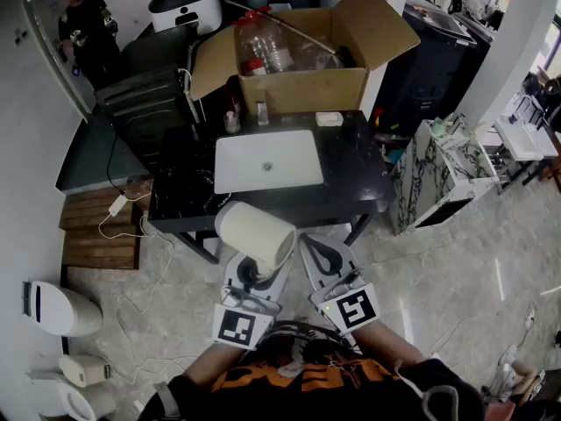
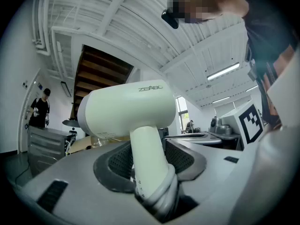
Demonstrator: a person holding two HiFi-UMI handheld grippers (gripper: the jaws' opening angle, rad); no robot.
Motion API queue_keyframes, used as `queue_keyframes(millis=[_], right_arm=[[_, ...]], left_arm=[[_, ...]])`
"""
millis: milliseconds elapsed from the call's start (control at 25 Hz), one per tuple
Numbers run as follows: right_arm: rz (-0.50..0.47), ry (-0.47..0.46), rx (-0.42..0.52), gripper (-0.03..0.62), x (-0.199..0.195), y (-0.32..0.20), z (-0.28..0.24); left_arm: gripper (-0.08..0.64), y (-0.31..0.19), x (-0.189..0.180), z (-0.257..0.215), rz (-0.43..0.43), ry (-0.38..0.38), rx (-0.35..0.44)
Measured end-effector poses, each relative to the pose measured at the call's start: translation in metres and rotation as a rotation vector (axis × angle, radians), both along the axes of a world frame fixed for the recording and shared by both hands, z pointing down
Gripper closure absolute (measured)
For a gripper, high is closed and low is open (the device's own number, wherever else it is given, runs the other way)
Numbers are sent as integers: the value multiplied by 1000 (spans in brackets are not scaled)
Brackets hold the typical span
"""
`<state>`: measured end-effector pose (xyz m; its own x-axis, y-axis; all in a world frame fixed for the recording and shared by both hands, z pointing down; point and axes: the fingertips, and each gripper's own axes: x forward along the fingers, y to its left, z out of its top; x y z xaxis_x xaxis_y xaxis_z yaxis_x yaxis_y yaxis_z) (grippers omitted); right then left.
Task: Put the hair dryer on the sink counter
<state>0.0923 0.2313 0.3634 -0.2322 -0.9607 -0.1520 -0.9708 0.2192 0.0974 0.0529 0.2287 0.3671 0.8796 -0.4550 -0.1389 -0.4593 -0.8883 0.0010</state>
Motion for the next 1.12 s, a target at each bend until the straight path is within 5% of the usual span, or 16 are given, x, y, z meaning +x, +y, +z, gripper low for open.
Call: queue_keyframes(millis=[1120], right_arm=[[-18,4,-16,578,39,31,15]], left_arm=[[344,35,37,4,-5,-20,11]])
